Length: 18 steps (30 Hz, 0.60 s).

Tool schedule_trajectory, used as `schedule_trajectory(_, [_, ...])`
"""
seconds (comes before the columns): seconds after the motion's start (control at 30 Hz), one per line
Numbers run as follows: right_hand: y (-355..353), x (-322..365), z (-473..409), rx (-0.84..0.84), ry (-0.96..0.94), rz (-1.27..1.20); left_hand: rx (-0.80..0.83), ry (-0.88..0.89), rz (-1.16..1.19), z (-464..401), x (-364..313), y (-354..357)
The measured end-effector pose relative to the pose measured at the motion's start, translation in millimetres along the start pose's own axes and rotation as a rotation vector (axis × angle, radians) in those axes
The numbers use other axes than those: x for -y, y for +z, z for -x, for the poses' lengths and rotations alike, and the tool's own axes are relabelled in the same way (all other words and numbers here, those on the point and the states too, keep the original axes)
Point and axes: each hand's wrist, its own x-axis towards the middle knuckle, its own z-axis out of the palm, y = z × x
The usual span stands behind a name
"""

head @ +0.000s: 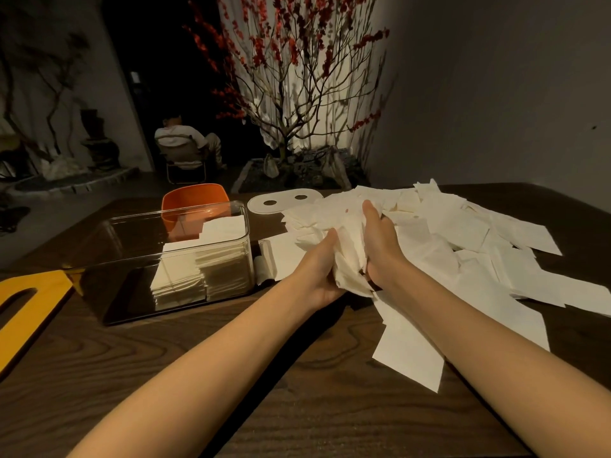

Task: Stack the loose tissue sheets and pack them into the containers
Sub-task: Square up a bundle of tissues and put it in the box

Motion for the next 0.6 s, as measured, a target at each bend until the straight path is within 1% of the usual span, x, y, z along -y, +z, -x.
schedule_trajectory(0.07, [2,2,2,0.079,0.040,-0.110,0.035,-0.020,0.080,0,-4,-3])
schedule_trajectory(0.13, [3,3,3,0.111,0.057,-0.193,0.068,-0.050,0.166,2,-7,-4])
schedule_trajectory(0.27, [1,2,-3,0.050,0.041,-0.093,0.121,-0.033,0.222,1,-12,-10])
schedule_trajectory(0.33, [-2,0,-11,0.038,0.046,-0.084,0.152,-0.023,0.246,0,-13,-13])
schedule_trajectory(0.5, [-14,4,-15,-0.010,0.039,-0.048,0.197,-0.021,0.255,0,-13,-17])
schedule_trajectory(0.6, [-19,9,-14,-0.023,0.048,-0.055,0.216,0.014,0.218,1,-15,-18])
